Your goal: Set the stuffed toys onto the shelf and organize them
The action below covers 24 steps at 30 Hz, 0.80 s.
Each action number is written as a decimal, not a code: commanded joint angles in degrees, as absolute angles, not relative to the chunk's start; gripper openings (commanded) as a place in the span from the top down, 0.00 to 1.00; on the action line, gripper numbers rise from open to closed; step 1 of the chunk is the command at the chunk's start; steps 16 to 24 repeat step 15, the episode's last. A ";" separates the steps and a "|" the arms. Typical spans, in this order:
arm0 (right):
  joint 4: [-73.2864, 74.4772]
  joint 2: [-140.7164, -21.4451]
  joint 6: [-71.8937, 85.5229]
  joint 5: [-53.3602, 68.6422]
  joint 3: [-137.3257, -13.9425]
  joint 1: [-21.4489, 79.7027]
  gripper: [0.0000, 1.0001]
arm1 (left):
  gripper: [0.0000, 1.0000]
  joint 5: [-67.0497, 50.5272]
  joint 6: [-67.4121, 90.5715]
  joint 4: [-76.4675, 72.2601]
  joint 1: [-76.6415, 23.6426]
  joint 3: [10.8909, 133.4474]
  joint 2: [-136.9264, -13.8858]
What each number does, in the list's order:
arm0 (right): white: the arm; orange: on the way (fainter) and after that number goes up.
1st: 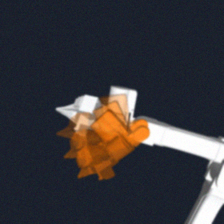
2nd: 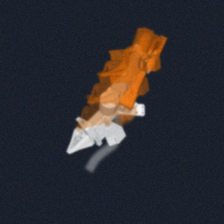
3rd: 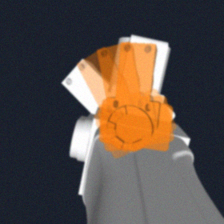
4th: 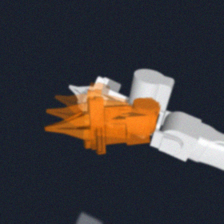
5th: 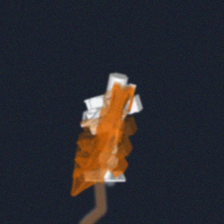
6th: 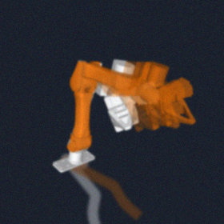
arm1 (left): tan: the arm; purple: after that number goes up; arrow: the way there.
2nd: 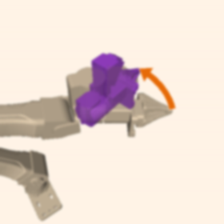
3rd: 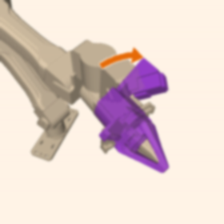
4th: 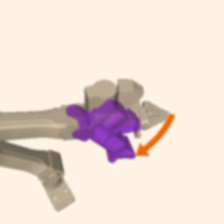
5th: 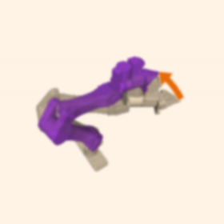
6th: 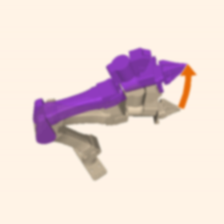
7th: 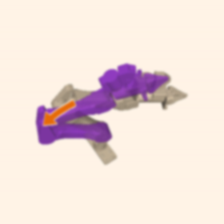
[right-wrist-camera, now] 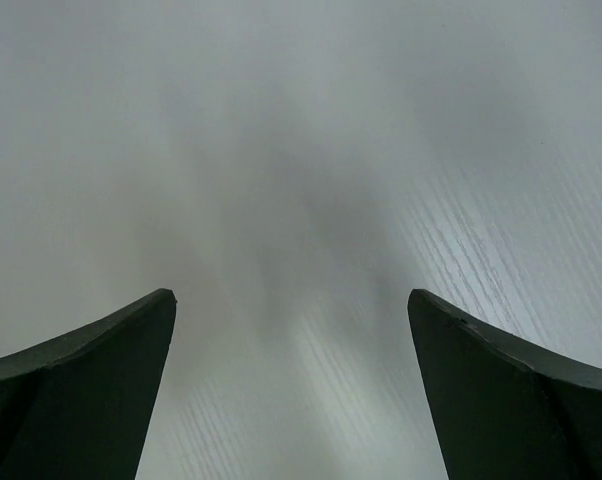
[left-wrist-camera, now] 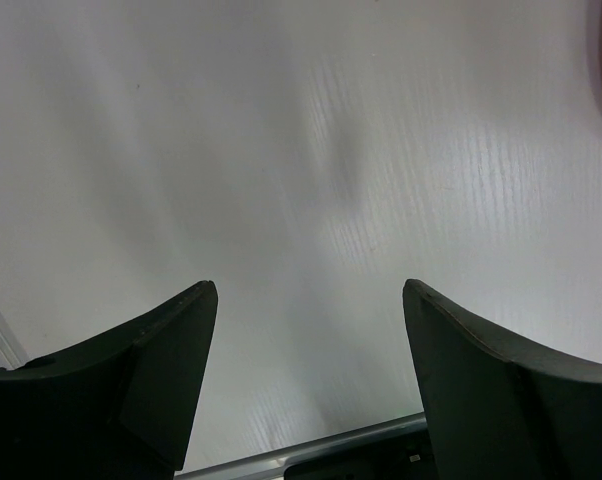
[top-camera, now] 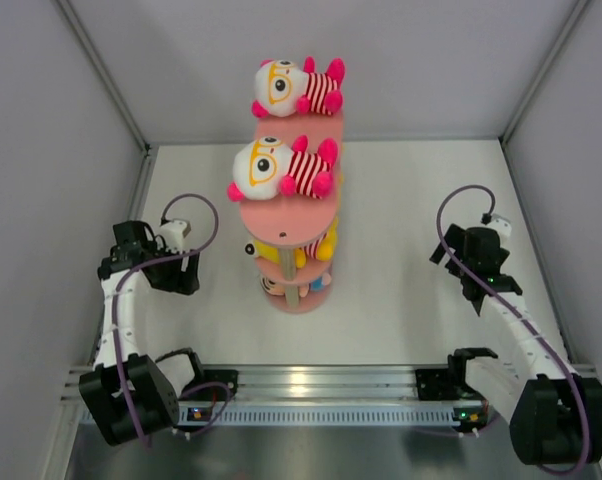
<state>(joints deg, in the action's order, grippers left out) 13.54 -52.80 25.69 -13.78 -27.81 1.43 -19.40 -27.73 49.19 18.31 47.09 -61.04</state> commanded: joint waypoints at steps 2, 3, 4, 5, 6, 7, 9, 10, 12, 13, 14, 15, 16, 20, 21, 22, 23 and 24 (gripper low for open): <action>16.00 -54.75 26.54 -14.68 -32.61 0.97 0.01 | 0.19 -20.82 -28.04 45.53 18.02 45.44 -61.08; 15.47 -54.76 26.54 -14.24 -32.52 0.88 0.00 | 0.19 -20.74 -28.30 45.53 18.02 45.27 -61.52; 15.21 -54.76 26.11 -13.80 -32.35 0.97 0.01 | 0.19 -20.39 -27.95 45.44 17.84 45.26 -61.61; 14.60 -54.15 26.02 -13.19 -31.91 0.88 0.01 | 0.19 -20.30 -27.86 45.09 17.84 45.26 -61.87; 14.15 -53.79 25.93 -13.10 -31.73 0.88 0.01 | 0.18 -20.30 -28.04 45.09 17.84 45.35 -62.14; 13.89 -53.35 25.84 -13.01 -31.47 0.88 0.01 | 0.18 -20.30 -28.04 45.00 17.84 45.35 -62.23; 12.58 -51.69 25.93 -12.66 -30.41 0.88 0.00 | 0.18 -20.39 -28.04 44.74 17.75 45.26 -62.49; 11.96 -51.16 25.84 -12.57 -29.98 0.88 0.01 | 0.18 -20.39 -28.12 44.65 17.75 45.26 -62.75; 10.21 -49.49 25.93 -11.96 -28.57 0.88 0.01 | 0.18 -20.39 -28.12 44.30 17.75 45.35 -63.19; 9.67 -48.96 25.75 -11.87 -28.13 0.88 0.01 | 0.18 -20.56 -28.21 44.21 17.75 45.35 -63.37; 9.32 -48.43 25.58 -11.60 -27.52 0.88 0.01 | 0.18 -20.57 -28.21 44.12 17.67 45.35 -63.54; 8.97 -47.47 25.32 -11.60 -27.34 0.88 0.00 | 0.18 -20.57 -28.13 43.95 17.67 45.35 -63.89; 8.97 -47.47 25.32 -11.60 -27.34 0.88 0.00 | 0.18 -20.57 -28.13 43.95 17.67 45.35 -63.89; 8.97 -47.47 25.32 -11.60 -27.34 0.88 0.00 | 0.18 -20.57 -28.13 43.95 17.67 45.35 -63.89; 8.97 -47.47 25.32 -11.60 -27.34 0.88 0.00 | 0.18 -20.57 -28.13 43.95 17.67 45.35 -63.89; 8.97 -47.47 25.32 -11.60 -27.34 0.88 0.00 | 0.18 -20.57 -28.13 43.95 17.67 45.35 -63.89; 8.97 -47.47 25.32 -11.60 -27.34 0.88 0.00 | 0.18 -20.57 -28.13 43.95 17.67 45.35 -63.89; 8.97 -47.47 25.32 -11.60 -27.34 0.88 0.00 | 0.18 -20.57 -28.13 43.95 17.67 45.35 -63.89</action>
